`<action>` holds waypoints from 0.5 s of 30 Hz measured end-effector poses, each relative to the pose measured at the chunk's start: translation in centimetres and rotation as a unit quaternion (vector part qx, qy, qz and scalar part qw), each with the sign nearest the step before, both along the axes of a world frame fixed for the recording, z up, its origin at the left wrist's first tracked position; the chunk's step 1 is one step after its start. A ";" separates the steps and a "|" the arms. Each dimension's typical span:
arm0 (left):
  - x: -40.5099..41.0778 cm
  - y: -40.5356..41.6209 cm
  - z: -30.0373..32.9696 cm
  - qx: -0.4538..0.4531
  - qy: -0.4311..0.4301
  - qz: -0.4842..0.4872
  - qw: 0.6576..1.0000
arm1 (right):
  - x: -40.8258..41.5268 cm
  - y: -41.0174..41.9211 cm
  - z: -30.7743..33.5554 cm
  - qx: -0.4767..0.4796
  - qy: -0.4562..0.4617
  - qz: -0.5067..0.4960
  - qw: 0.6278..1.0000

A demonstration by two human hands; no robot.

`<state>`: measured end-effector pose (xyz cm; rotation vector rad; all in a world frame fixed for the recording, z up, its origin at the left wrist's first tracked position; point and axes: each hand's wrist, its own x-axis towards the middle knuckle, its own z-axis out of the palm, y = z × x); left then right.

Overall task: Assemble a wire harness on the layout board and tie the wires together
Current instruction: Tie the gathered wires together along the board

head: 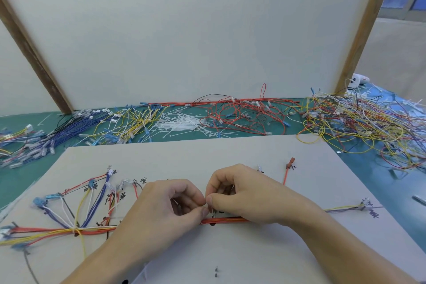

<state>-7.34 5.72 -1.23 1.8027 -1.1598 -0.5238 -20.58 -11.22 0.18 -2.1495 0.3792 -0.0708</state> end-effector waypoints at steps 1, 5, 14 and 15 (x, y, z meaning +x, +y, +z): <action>0.0 0.0 0.0 -0.002 -0.004 -0.001 1.000 | 0.0 0.0 0.0 0.002 -0.002 -0.001 1.000; -0.1 0.1 0.2 -0.005 -0.021 0.002 1.000 | -0.1 -0.1 0.0 0.021 -0.008 -0.001 1.000; -0.1 0.2 0.3 -0.002 -0.030 -0.004 1.000 | -0.1 -0.1 0.0 0.046 -0.009 0.000 0.999; -0.2 0.2 0.3 -0.002 -0.028 -0.005 1.000 | -0.1 -0.1 0.0 0.047 -0.008 0.001 0.999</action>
